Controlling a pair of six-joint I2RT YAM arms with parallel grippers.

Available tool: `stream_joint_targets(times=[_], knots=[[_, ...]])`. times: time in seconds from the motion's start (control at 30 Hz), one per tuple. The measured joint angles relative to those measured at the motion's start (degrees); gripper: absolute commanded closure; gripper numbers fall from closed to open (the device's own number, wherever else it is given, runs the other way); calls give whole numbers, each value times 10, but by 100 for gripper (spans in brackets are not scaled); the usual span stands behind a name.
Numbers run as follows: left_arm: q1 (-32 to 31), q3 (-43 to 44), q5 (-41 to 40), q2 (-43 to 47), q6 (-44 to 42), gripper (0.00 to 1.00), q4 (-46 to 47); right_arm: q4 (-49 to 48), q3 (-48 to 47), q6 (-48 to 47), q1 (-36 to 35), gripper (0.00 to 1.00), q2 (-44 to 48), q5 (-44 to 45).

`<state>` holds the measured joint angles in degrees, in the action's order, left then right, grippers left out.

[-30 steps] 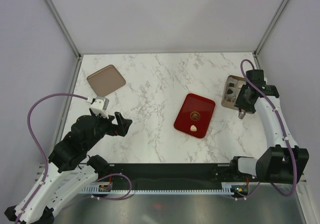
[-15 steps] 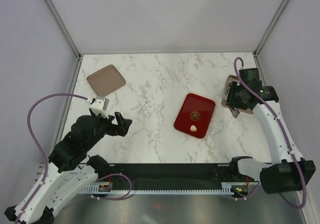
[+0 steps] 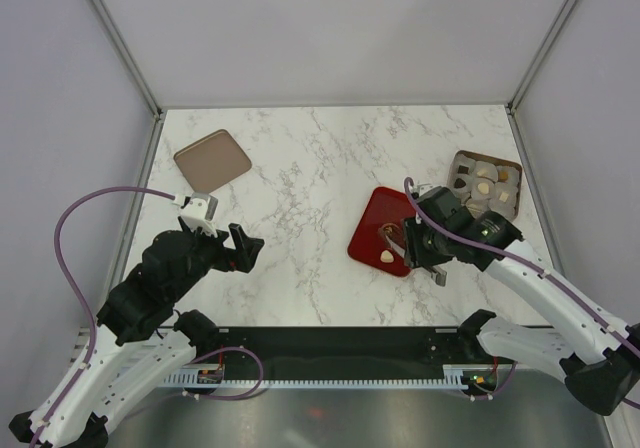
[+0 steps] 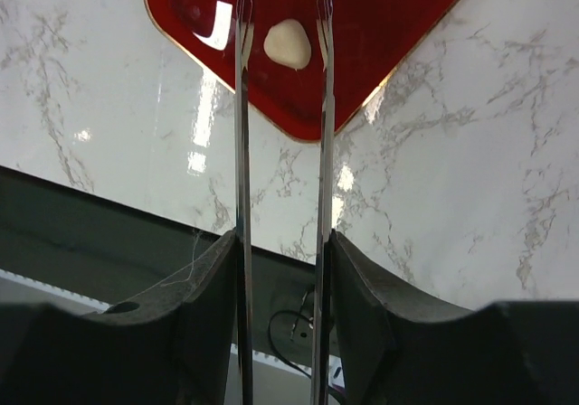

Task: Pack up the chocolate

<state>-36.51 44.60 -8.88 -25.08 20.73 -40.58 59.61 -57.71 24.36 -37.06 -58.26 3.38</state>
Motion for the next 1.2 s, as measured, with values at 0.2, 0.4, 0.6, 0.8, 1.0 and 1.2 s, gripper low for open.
stream_joint_targets(times=[0.2,0.4,0.6,0.8,1.0,1.2], knots=[[0,0,0,0,0,0,0,11,41,14,-17,49,28,5],[0,0,0,-6,0,0,0,8,53,18,-33,48,31,3],[0,0,0,-8,0,0,0,6,66,26,-48,49,30,5],[0,0,0,-8,0,0,0,6,67,33,-64,50,20,15],[0,0,0,-8,0,0,0,4,67,40,-75,52,2,33],[0,0,0,-8,0,0,0,3,67,46,-83,55,-5,48]])
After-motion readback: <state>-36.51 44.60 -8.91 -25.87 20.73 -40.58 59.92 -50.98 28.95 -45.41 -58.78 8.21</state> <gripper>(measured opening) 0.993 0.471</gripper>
